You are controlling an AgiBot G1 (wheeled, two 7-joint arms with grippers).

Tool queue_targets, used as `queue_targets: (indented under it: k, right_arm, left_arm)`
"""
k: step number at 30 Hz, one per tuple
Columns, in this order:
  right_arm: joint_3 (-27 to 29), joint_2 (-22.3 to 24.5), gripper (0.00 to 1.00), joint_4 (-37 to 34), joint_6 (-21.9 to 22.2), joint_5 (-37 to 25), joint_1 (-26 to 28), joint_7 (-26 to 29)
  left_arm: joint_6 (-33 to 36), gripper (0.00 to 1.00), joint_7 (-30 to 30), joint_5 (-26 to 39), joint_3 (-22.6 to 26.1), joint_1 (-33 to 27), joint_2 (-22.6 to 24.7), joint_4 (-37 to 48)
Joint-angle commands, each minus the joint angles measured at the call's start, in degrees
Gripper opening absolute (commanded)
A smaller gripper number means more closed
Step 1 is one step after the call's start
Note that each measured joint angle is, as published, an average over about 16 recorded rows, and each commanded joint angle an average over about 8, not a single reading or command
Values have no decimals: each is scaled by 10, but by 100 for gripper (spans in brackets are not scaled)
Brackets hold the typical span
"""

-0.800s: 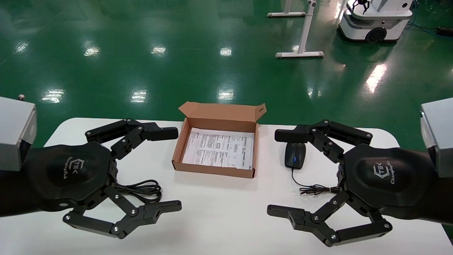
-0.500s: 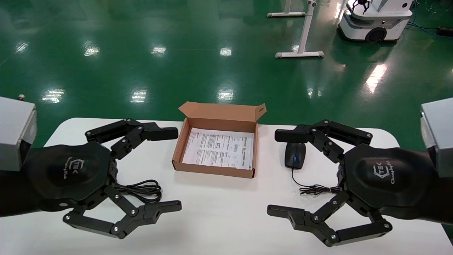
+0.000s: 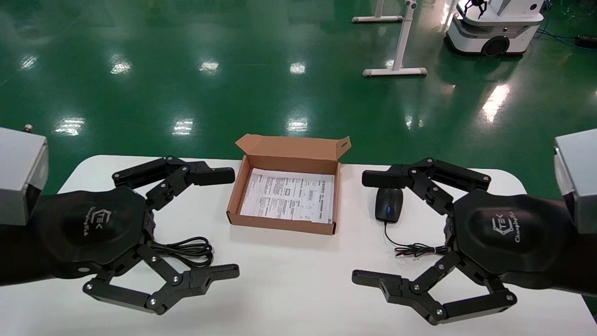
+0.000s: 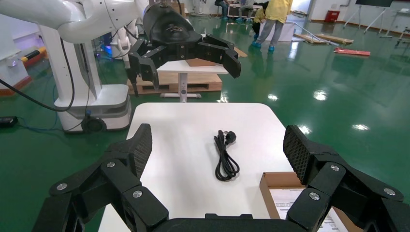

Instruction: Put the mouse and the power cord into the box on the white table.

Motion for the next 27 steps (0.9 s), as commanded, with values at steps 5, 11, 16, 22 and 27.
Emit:
queue_targets:
  k: [5,11,16,22,27]
  right_arm:
    - [0,1,100,0,-1,-2,1,-2]
    - [-11,2,100,-33,-19,-45,20,-40]
    - [-42,-1,100,-104,-44,-121,65,-111]
    - [-101,-6,100,-202,-46,-237,132,-227]
    - [-145,-16,100,-281,-41,-328,179,-322]
  left_arm:
    - [6,100,1,9,5,-1,-1,-2]
    - [44,100,9,91,62,-41,-1,1]
    - [54,100,37,172,134,-106,-3,32]
    - [51,100,100,289,209,-191,4,82]
    - [51,100,156,376,272,-252,23,130]
